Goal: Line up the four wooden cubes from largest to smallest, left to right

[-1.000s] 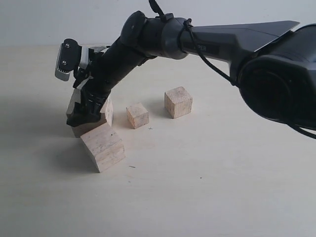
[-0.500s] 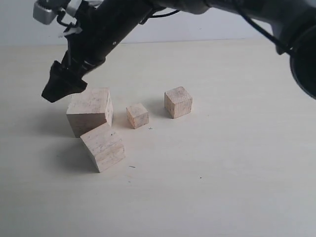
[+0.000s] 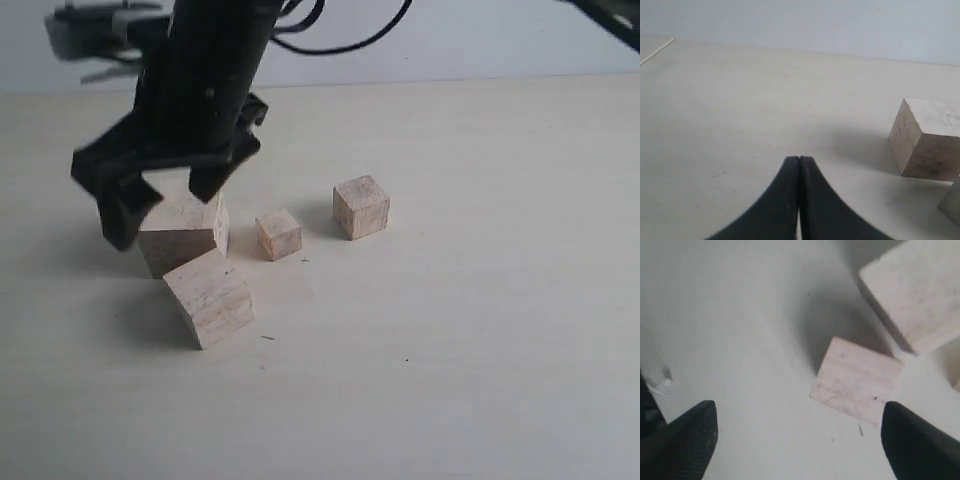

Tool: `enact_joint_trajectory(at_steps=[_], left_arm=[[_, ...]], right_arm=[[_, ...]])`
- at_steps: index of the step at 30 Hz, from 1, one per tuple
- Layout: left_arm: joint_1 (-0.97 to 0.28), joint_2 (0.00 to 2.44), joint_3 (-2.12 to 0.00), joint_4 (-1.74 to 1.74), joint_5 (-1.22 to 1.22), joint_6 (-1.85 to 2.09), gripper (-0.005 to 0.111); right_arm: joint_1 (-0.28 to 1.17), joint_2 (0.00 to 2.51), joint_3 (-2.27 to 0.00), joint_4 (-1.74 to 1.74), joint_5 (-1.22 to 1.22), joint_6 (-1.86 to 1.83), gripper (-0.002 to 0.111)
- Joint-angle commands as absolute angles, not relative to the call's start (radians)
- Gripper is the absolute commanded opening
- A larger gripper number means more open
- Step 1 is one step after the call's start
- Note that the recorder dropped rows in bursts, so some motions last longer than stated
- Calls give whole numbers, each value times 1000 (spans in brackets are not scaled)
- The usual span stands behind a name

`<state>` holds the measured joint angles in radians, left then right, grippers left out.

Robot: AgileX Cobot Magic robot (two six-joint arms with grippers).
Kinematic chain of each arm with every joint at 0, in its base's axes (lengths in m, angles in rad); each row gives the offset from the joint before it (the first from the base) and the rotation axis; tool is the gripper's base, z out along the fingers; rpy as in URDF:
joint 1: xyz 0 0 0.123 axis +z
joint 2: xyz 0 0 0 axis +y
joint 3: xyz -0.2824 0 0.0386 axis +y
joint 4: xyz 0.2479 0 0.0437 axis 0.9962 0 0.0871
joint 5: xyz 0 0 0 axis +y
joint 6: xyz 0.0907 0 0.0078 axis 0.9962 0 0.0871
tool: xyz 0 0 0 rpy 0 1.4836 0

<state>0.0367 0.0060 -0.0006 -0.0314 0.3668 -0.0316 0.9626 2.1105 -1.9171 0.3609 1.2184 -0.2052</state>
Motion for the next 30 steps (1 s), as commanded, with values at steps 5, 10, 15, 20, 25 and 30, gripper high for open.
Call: enact_joint_trajectory(at_steps=[5,10,15,20,25,30], left_arm=[[30,0,0,-37,355,-28,0],[30,0,0,-37,355,-28,0],[30,0,0,-37,355,-28,0],[30,0,0,-37,355,-28,0],[30,0,0,-37,355,-28,0],[30,0,0,-37,355,-28,0]], right_arm=[[1006,2112,-1751,154,1035,0,82],[1006,2174,-1751,194,1023,0,82],[1024,2213,-1751,211,1021,-26,82],[1024,2249,-1751,207,1018,-27,82],[1024,2269,-1751,197,1018,-27,81],[1024,2245,-1751,165,1031,-6,45]])
